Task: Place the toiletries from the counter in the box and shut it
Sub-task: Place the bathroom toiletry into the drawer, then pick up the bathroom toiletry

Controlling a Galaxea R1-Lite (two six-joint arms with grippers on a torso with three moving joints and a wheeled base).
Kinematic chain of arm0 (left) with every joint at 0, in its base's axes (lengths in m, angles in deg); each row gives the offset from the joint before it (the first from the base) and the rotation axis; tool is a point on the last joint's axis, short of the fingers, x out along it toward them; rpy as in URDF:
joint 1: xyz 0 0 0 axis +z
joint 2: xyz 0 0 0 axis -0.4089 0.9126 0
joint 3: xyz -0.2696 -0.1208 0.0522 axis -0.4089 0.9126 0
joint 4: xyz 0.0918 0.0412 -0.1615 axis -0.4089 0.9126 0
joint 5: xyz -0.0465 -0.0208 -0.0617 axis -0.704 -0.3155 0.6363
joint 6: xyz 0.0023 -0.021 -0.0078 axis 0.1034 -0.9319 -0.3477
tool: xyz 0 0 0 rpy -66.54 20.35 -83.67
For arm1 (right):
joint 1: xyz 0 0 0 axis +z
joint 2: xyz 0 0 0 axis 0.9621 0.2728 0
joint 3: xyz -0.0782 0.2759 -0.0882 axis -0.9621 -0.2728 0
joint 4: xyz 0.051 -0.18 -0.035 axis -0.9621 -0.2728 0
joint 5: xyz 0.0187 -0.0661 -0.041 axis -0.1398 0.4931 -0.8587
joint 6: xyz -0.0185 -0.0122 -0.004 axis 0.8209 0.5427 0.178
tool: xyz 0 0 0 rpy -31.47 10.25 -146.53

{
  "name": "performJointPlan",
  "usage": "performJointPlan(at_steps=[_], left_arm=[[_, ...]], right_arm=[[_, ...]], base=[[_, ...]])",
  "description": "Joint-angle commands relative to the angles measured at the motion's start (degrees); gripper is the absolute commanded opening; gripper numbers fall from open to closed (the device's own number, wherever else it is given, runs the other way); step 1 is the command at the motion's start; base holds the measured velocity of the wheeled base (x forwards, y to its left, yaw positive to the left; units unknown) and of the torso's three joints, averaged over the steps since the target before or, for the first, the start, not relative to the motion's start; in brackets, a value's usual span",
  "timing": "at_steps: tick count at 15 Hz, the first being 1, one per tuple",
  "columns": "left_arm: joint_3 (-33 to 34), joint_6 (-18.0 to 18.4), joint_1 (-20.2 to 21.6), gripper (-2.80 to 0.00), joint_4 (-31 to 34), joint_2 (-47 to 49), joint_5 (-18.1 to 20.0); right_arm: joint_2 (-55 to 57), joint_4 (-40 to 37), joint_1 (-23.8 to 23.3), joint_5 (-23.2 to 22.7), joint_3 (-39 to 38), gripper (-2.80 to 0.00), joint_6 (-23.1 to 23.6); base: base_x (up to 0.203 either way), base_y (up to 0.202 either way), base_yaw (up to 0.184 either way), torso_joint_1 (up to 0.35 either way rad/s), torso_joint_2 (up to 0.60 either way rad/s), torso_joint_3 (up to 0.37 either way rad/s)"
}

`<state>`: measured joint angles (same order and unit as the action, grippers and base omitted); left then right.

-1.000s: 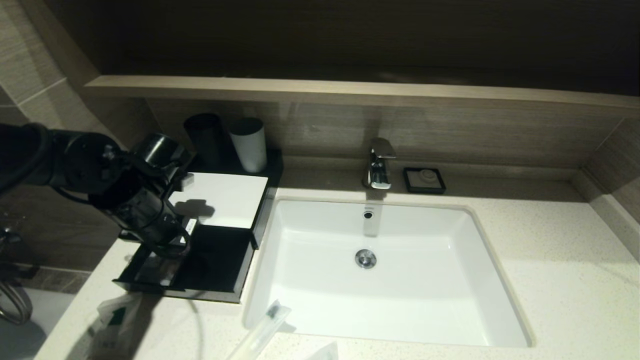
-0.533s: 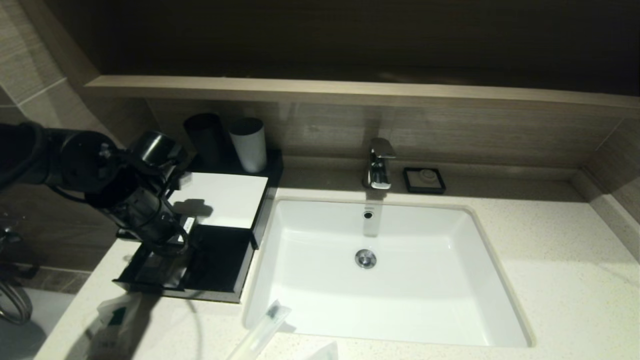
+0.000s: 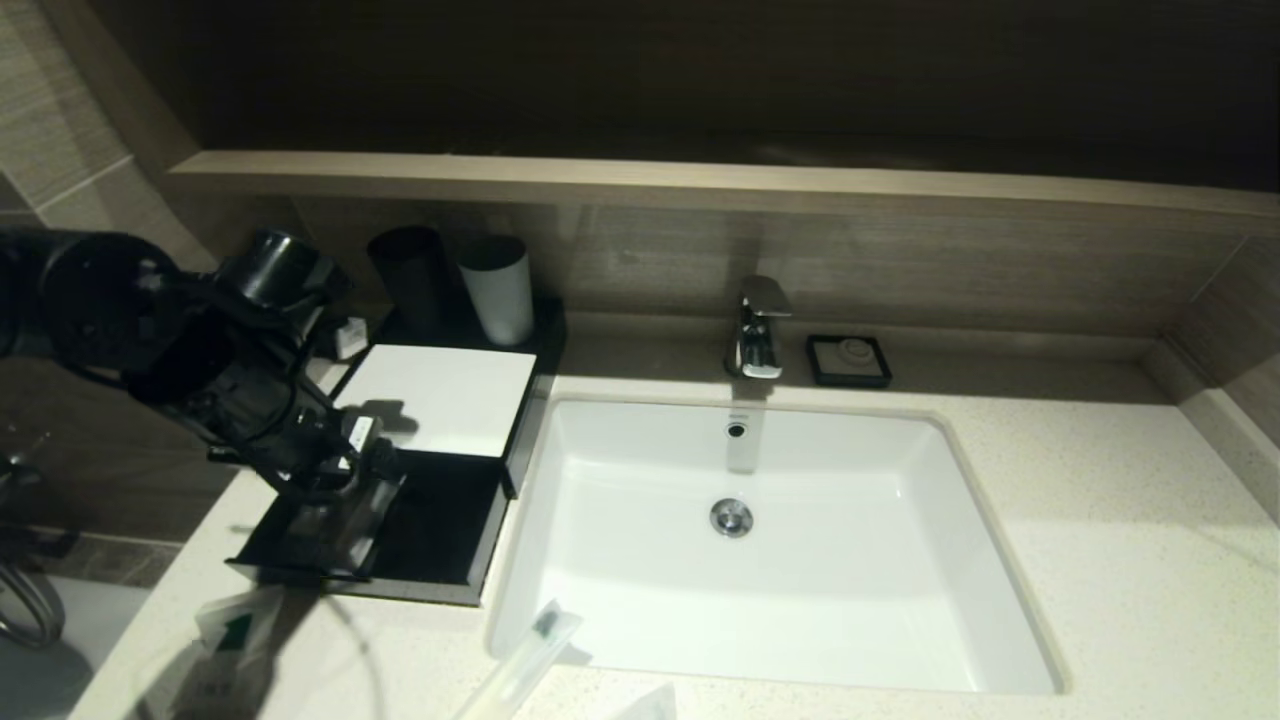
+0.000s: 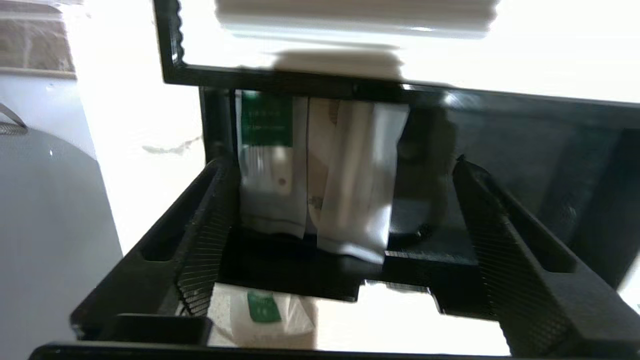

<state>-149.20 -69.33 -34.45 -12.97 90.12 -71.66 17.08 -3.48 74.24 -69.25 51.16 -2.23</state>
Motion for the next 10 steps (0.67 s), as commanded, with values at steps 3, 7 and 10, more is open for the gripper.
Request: performJointPlan(at_steps=[3, 7, 10], left_arm=[[0.39, -0.21, -1.02, 0.0, 0.34, -6.73, 0.11], [2.33, -0.45, -3.51, -2.8, 1.65, -13.41, 1.23], [7.49, -0.48, -6.58, -2.8, 1.97, -18.19, 2.5]], right_arm=[[0.02, 0.0, 0.01, 0.01, -0.01, -2.8, 0.0], [0.02, 0.0, 0.02, 0.01, -0.01, -2.8, 0.0], [0.02, 0.0, 0.01, 0.01, -0.01, -2.8, 0.0]], base=[[0.0, 0.0, 0.0, 0.0, 0.0, 0.0], [0.0, 0.0, 0.0, 0.0, 0.0, 0.0], [0.0, 0.0, 0.0, 0.0, 0.0, 0.0]])
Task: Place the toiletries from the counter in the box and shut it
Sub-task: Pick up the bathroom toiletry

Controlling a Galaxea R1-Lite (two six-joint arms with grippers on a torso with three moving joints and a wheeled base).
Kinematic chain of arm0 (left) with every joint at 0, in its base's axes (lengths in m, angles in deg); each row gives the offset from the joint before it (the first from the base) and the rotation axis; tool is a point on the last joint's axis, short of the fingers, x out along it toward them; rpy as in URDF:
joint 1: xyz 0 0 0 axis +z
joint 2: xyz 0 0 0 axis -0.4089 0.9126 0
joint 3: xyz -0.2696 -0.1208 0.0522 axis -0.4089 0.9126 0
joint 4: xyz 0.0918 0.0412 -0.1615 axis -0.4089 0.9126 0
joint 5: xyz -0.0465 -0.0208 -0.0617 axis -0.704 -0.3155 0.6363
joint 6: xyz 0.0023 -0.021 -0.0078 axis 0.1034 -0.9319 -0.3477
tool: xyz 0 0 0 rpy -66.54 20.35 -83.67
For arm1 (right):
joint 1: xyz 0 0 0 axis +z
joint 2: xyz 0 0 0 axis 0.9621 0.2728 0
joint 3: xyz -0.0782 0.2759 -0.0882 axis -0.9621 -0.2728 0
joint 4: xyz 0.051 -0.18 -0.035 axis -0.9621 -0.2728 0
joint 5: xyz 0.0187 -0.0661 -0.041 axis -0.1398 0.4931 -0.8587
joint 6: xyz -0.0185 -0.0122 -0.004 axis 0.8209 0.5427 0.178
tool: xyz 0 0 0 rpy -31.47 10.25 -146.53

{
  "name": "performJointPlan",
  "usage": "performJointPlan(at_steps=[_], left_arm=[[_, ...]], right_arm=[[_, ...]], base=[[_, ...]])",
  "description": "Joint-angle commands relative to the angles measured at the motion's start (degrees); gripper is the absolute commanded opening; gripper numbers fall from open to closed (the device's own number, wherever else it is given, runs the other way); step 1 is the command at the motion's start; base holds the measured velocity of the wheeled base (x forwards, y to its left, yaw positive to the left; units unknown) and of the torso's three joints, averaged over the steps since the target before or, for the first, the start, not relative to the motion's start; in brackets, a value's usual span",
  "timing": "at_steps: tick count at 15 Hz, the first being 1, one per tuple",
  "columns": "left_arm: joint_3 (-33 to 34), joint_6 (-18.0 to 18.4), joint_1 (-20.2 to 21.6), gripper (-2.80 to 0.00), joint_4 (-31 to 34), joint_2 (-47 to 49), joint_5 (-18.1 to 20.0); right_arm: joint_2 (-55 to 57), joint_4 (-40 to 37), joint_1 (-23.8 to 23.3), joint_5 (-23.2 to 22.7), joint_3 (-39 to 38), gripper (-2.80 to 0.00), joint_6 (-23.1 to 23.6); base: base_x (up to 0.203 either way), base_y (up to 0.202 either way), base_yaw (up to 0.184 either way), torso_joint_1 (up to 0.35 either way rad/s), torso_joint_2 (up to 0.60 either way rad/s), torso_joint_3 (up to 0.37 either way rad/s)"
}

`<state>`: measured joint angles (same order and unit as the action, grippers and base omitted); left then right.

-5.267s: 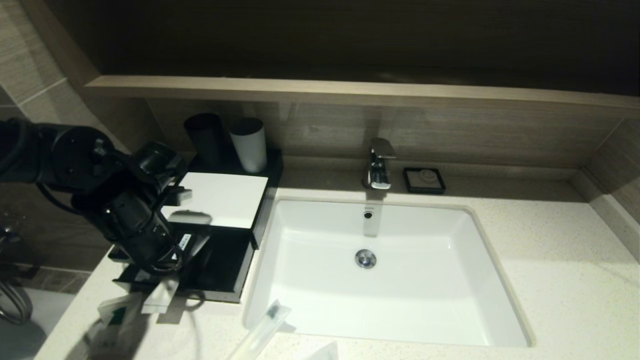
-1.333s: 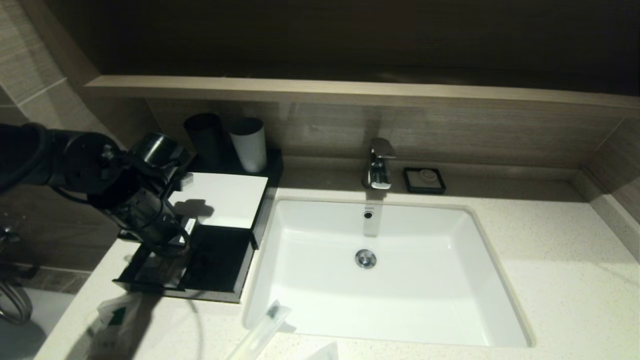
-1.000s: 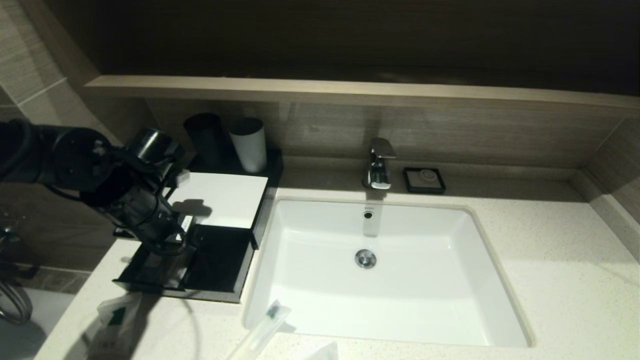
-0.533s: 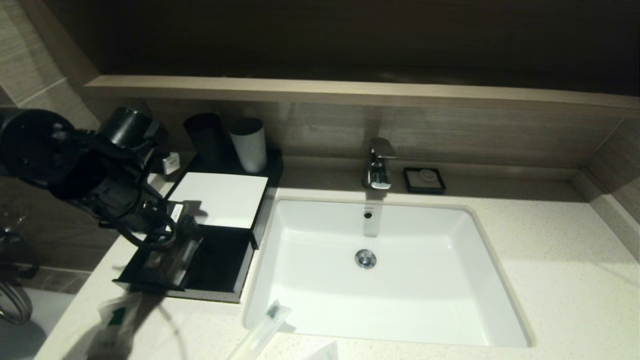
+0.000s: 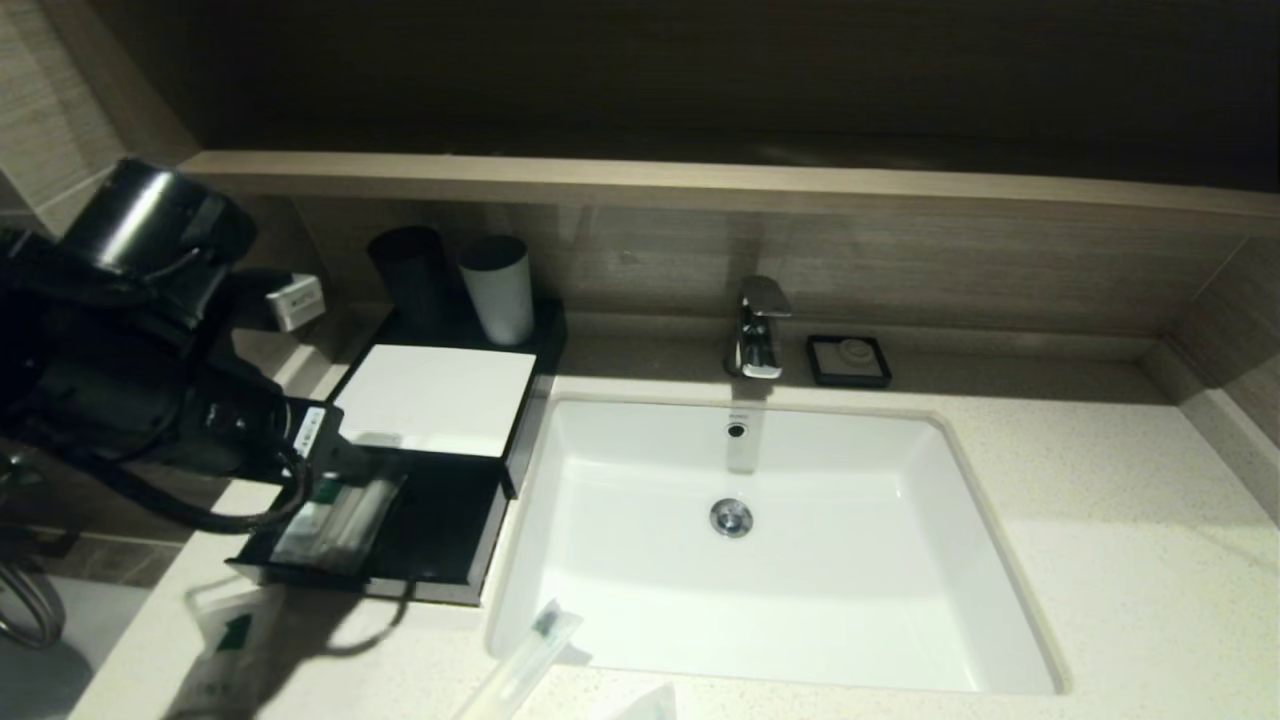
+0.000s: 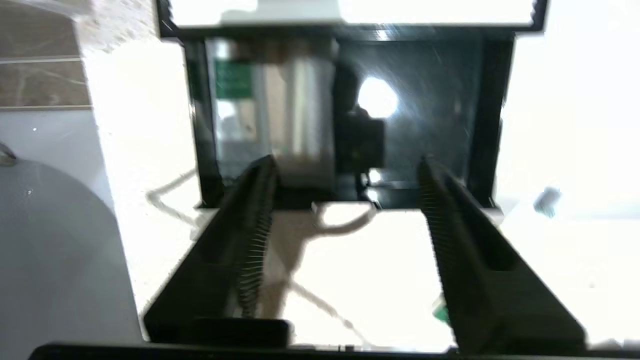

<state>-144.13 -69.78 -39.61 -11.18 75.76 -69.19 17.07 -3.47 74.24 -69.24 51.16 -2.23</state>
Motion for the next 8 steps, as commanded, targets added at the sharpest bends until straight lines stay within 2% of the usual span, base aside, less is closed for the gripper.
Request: performJointPlan(at_steps=[1, 5, 8], left_arm=[[4.21, 0.04, -2.15, -2.8, 0.19, -4.96, 0.1], [12.45, 0.89, -5.55, -2.8, 0.14, -9.1, 1.54], [17.94, 1.88, -7.91, -2.8, 0.02, -13.41, 6.98]], right_arm=[[0.03, 0.0, 0.01, 0.0, -0.01, -2.8, 0.0], [0.03, 0.0, 0.02, 0.0, -0.01, -2.8, 0.0], [0.03, 0.0, 0.01, 0.0, -0.01, -2.8, 0.0]], base=[[0.0, 0.0, 0.0, 0.0, 0.0, 0.0], [0.0, 0.0, 0.0, 0.0, 0.0, 0.0], [0.0, 0.0, 0.0, 0.0, 0.0, 0.0]])
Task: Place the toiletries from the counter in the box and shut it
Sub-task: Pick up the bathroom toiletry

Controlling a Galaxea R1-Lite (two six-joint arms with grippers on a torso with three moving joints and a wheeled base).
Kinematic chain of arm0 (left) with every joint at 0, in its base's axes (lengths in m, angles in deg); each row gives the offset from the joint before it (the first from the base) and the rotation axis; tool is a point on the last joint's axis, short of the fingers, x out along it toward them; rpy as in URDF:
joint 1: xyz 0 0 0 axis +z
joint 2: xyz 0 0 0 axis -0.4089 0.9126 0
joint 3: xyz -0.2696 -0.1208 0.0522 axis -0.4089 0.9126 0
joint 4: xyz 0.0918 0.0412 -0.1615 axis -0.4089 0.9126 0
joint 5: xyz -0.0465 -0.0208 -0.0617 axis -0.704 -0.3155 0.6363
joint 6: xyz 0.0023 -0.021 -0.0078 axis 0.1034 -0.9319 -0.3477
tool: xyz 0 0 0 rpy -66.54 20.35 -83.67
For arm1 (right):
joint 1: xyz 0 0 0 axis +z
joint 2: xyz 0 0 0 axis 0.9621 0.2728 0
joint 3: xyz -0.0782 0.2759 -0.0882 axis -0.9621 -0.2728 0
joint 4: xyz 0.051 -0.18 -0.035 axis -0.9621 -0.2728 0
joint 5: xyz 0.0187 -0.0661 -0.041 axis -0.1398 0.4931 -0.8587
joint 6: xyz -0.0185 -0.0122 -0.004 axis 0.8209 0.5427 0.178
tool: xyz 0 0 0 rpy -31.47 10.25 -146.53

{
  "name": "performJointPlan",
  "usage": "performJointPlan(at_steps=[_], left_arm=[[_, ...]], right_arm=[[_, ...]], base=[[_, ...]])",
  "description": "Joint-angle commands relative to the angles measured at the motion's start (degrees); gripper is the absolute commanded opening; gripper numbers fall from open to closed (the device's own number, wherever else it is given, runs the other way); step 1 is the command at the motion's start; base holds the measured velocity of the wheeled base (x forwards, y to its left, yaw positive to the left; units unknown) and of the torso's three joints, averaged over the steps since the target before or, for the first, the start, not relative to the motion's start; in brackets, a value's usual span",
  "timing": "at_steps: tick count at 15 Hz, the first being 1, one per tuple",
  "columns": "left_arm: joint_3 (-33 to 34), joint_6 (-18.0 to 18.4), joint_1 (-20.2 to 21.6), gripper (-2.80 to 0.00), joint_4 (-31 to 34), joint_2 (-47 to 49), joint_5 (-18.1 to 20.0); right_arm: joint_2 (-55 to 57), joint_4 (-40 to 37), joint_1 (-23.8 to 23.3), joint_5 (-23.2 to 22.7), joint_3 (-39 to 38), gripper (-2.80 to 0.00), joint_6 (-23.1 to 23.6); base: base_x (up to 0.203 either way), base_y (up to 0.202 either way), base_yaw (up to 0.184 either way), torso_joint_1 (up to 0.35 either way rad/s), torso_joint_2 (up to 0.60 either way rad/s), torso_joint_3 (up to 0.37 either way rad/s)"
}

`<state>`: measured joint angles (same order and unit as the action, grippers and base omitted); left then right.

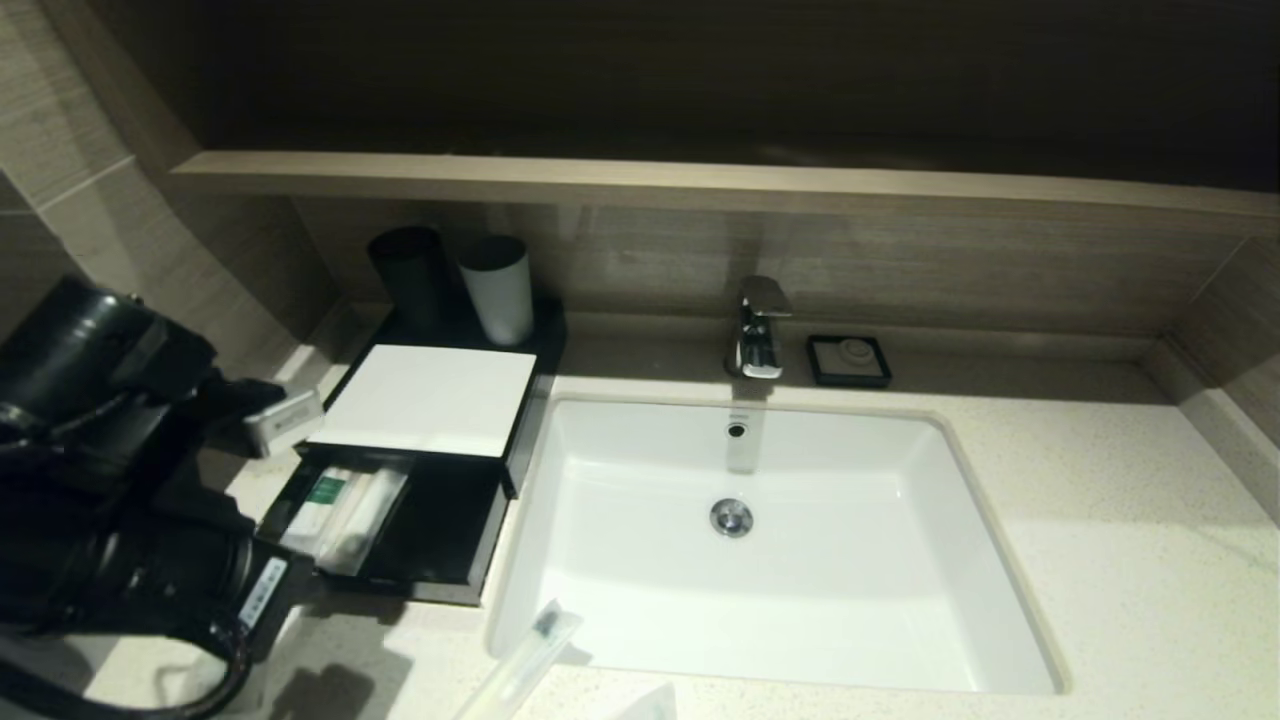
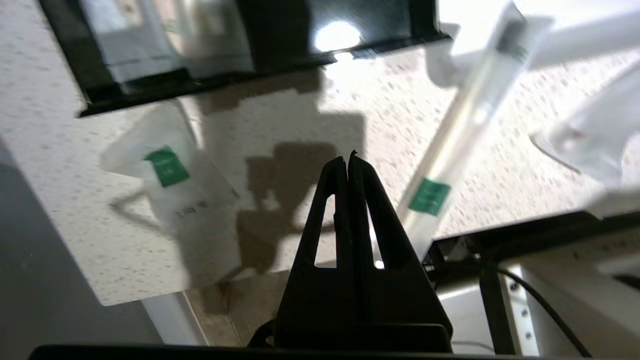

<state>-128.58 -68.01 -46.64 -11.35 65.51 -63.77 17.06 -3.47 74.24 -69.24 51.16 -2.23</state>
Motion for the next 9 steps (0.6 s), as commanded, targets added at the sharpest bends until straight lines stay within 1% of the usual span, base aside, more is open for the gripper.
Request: performJointPlan(at_steps=[1, 3, 5, 6, 9], left_arm=[[3.31, 1.22, -1.03, -2.8, 0.26, -3.95, 2.84], [5.7, 4.83, -1.04, -2.8, 0.21, -6.18, 3.97], [9.12, 9.21, -1.02, -2.8, 0.15, -9.16, 7.11], [10.39, 10.66, -1.02, -2.8, 0.11, -10.1, 8.59], [13.33, 12.51, -1.05, -2.8, -0.51, -11.8, 9.83]], right_arm=[[0.05, 0.0, 0.01, 0.0, -0.01, -2.8, 0.0], [0.05, 0.0, 0.01, 0.0, -0.01, -2.8, 0.0], [0.05, 0.0, 0.01, 0.0, -0.01, -2.8, 0.0], [0.05, 0.0, 0.01, 0.0, -0.01, -2.8, 0.0], [0.05, 0.0, 0.06, 0.0, -0.01, -2.8, 0.0]], base=[[0.0, 0.0, 0.0, 0.0, 0.0, 0.0], [0.0, 0.0, 0.0, 0.0, 0.0, 0.0], [0.0, 0.0, 0.0, 0.0, 0.0, 0.0], [0.0, 0.0, 0.0, 0.0, 0.0, 0.0], [0.0, 0.0, 0.0, 0.0, 0.0, 0.0]])
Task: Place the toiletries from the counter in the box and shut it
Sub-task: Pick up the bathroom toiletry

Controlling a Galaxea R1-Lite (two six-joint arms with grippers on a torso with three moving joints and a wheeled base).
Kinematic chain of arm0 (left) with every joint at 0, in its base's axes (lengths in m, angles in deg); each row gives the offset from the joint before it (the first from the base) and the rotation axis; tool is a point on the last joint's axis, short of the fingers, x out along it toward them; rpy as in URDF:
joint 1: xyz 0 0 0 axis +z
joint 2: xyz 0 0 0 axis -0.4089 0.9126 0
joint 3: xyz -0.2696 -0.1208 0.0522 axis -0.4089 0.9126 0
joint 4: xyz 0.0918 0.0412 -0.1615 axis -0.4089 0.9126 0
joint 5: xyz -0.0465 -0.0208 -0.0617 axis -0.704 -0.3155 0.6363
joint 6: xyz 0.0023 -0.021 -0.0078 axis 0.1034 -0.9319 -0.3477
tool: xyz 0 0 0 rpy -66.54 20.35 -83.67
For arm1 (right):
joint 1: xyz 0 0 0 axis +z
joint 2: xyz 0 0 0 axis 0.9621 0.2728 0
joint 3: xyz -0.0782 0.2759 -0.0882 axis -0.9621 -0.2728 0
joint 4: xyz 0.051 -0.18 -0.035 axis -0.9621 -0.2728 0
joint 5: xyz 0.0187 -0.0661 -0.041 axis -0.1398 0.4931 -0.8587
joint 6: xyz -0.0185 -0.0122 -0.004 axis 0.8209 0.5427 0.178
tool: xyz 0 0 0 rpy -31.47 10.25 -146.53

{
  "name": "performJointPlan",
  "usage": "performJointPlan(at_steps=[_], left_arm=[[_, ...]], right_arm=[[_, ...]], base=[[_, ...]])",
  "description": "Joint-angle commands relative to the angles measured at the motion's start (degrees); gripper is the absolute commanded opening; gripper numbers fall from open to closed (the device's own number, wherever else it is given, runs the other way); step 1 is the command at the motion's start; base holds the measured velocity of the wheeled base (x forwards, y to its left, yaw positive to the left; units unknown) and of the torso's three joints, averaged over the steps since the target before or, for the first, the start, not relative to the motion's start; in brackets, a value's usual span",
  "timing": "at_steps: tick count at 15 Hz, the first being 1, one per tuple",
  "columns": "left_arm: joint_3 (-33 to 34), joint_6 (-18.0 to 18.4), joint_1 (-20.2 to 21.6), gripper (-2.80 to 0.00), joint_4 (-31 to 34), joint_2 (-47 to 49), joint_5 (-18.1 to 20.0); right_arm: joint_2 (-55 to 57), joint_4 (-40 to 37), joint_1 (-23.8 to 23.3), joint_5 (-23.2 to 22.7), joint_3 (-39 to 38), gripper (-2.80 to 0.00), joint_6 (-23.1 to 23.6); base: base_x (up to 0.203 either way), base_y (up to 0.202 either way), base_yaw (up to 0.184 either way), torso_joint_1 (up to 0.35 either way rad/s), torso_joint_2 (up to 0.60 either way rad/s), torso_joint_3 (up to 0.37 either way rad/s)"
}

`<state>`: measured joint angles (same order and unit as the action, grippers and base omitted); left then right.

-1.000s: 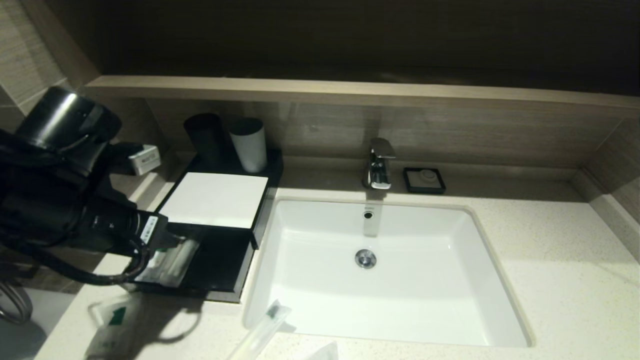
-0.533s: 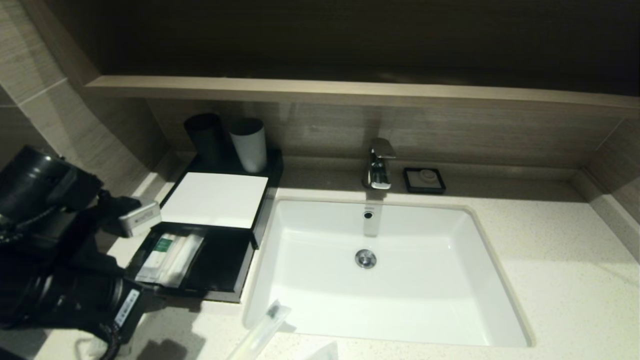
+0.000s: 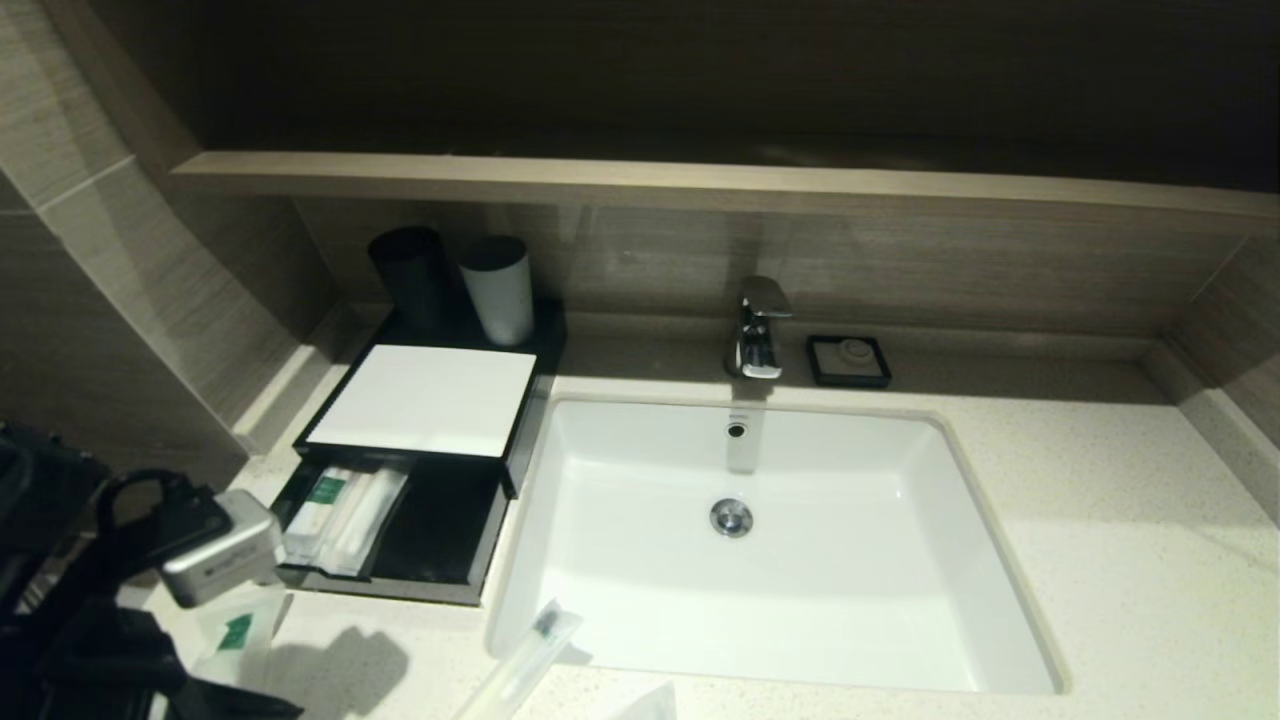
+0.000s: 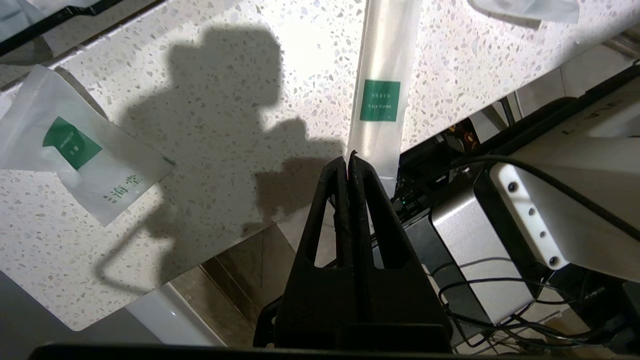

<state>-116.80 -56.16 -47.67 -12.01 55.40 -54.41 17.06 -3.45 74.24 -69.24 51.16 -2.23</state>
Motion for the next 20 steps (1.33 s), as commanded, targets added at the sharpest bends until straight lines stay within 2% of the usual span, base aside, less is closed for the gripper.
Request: performJointPlan(at_steps=[1, 5, 7, 15, 20], left_arm=[[2.55, 1.6, -0.02, -2.8, 0.14, -1.98, 0.84], [6.62, 6.59, -0.03, -2.8, -0.39, -2.13, 1.15], [6.9, 7.88, -0.03, -2.8, -0.39, -1.51, 1.22], [5.96, 7.72, -1.3, -2.8, -0.39, 3.11, 1.09], [-0.54, 7.63, -3.7, -2.8, 2.91, 9.01, 0.0]], right_arm=[[0.05, -0.02, 0.02, 0.0, -0.01, -2.8, 0.0], [0.05, -0.02, 0.01, 0.0, -0.01, -2.8, 0.0], [0.05, -0.02, 0.01, 0.0, -0.01, -2.8, 0.0], [0.05, -0.02, 0.01, 0.0, -0.01, -2.8, 0.0], [-0.04, -0.02, 0.01, 0.0, -0.01, -2.8, 0.0]], base=[[0.0, 0.0, 0.0, 0.0, 0.0, 0.0], [0.0, 0.0, 0.0, 0.0, 0.0, 0.0], [0.0, 0.0, 0.0, 0.0, 0.0, 0.0], [0.0, 0.0, 0.0, 0.0, 0.0, 0.0], [0.0, 0.0, 0.0, 0.0, 0.0, 0.0]])
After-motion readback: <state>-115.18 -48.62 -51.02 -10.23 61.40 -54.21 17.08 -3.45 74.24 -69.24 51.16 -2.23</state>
